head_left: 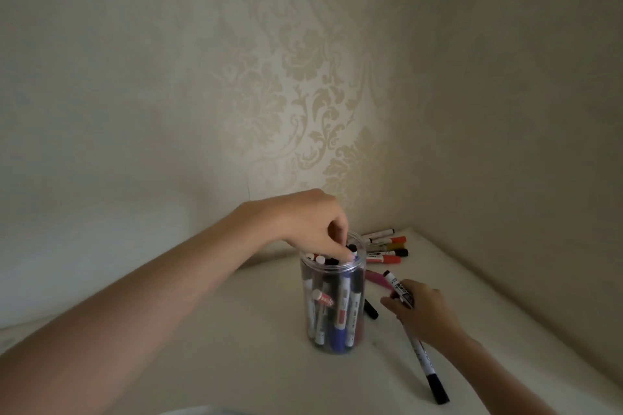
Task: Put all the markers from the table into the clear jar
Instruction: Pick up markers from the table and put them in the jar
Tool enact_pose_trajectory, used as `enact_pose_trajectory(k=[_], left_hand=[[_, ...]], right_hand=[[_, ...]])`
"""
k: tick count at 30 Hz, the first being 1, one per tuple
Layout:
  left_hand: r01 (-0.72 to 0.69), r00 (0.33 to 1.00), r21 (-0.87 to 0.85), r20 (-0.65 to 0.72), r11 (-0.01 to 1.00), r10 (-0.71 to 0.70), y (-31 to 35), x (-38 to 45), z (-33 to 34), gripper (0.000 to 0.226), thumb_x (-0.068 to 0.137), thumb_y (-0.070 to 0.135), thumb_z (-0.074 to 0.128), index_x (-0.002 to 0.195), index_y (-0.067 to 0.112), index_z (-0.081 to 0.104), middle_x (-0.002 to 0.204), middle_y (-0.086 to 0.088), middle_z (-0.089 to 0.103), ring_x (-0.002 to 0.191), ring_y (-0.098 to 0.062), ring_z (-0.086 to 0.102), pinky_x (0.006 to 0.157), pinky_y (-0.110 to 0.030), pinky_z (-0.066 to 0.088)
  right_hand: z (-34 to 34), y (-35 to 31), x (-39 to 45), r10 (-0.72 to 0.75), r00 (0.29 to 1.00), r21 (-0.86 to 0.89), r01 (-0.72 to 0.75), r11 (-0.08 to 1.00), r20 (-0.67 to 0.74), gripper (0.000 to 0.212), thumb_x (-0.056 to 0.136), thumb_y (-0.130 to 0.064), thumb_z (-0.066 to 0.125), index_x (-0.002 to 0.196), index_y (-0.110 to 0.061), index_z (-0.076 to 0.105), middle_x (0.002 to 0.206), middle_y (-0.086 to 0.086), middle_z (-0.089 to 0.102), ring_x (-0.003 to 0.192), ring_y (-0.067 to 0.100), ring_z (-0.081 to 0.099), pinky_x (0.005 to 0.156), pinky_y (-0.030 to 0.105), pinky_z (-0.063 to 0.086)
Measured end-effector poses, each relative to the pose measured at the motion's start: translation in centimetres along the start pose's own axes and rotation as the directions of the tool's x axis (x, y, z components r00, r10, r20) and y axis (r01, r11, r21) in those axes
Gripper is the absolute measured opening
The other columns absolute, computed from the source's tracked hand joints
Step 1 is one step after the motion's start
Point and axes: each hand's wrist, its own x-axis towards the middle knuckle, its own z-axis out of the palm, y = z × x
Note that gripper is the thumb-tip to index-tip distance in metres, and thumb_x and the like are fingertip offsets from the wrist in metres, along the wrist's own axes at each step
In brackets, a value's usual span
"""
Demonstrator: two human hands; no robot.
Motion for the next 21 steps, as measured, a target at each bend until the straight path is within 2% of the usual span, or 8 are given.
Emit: enact_pose_trajectory(k=[3,7,9,11,14,16,19,21], left_hand=[[0.028,0.979,0.055,0.201,0.998,-0.039,0.8,0.6,0.2,0.037,0.084,0.055,0.065,0.097,0.021,0.071,0.088,0.012,0.066,0.083,-0.007,0.061,0.069,-0.022,0.048],[0.083,0.878,0.155,0.456,0.984,-0.146,1.3,2.9,1.2,0.027,0.083,0.052,0.069,0.092,0.026,0.069,0.08,0.015,0.062,0.083,-0.008,0.059,0.069,-0.022,0.046],[0.107,0.798,0.209,0.565,0.972,-0.209,1.5,4.2,1.4,0.037,0.079,0.055,0.072,0.099,0.025,0.072,0.099,0.008,0.07,0.1,-0.014,0.064,0.089,-0.029,0.052],[0.104,0.721,0.331,0.624,0.938,-0.3,2.0,4.8,1.2,0.049,0.066,0.066,0.074,0.101,0.031,0.074,0.121,0.006,0.068,0.114,-0.017,0.062,0.103,-0.034,0.048],[0.078,0.695,0.428,0.624,0.901,-0.357,2.8,5.3,0.9,0.047,0.07,0.062,0.074,0.101,0.027,0.072,0.143,-0.008,0.05,0.13,-0.022,0.052,0.113,-0.034,0.035],[0.077,0.723,0.415,0.603,0.906,-0.338,2.8,5.6,1.0,0.037,0.074,0.056,0.075,0.093,0.025,0.071,0.143,-0.011,0.042,0.131,-0.024,0.049,0.112,-0.033,0.033],[0.106,0.668,0.252,0.699,0.962,-0.257,2.1,5.1,1.6,0.049,0.06,0.06,0.08,0.101,0.034,0.075,0.123,0.008,0.067,0.11,-0.012,0.061,0.108,-0.028,0.04],[0.131,0.757,0.112,0.631,0.985,-0.172,1.1,4.6,1.5,0.044,0.067,0.056,0.08,0.101,0.027,0.076,0.099,0.017,0.07,0.099,-0.006,0.062,0.094,-0.022,0.047]], right_hand=[[1.3,0.4,0.6,0.068,0.996,-0.002,-0.068,0.998,0.051,0.029,0.086,-0.048,0.064,0.099,-0.023,0.066,0.078,-0.009,0.063,0.065,0.005,0.058,0.053,0.015,0.044],[1.0,0.0,0.2,0.043,0.993,0.021,-0.046,0.999,0.108,0.03,0.086,-0.048,0.063,0.1,-0.022,0.068,0.074,-0.009,0.064,0.059,0.005,0.056,0.054,0.016,0.045],[-0.4,-1.1,-0.6,-0.042,0.999,0.284,0.041,0.958,-0.005,0.027,0.081,-0.049,0.066,0.092,-0.025,0.069,0.067,-0.006,0.068,0.056,0.007,0.06,0.053,0.019,0.048],[-2.5,-3.7,-1.8,-0.117,0.984,0.584,0.174,0.793,-0.133,0.023,0.073,-0.048,0.07,0.089,-0.032,0.069,0.077,-0.016,0.074,0.069,0.001,0.069,0.056,0.013,0.052],[-3.9,-6.6,-2.1,-0.208,0.972,0.728,0.223,0.648,-0.113,0.038,0.073,-0.046,0.071,0.108,-0.032,0.066,0.095,-0.018,0.074,0.089,-0.002,0.07,0.074,0.017,0.056],[-3.6,-7.8,-2.1,-0.206,0.976,0.719,0.197,0.667,-0.076,0.037,0.083,-0.044,0.067,0.117,-0.032,0.064,0.094,-0.015,0.075,0.085,-0.005,0.069,0.071,0.016,0.055],[-2.9,-8.1,-1.8,-0.135,0.988,0.752,0.145,0.643,-0.075,0.028,0.092,-0.028,0.062,0.12,-0.03,0.063,0.073,-0.016,0.071,0.064,-0.008,0.062,0.048,0.006,0.041],[-3.0,-8.0,-1.6,-0.123,0.99,0.753,0.137,0.644,-0.074,0.027,0.094,-0.022,0.06,0.12,-0.027,0.064,0.064,-0.015,0.067,0.056,-0.008,0.06,0.044,0.005,0.039]])
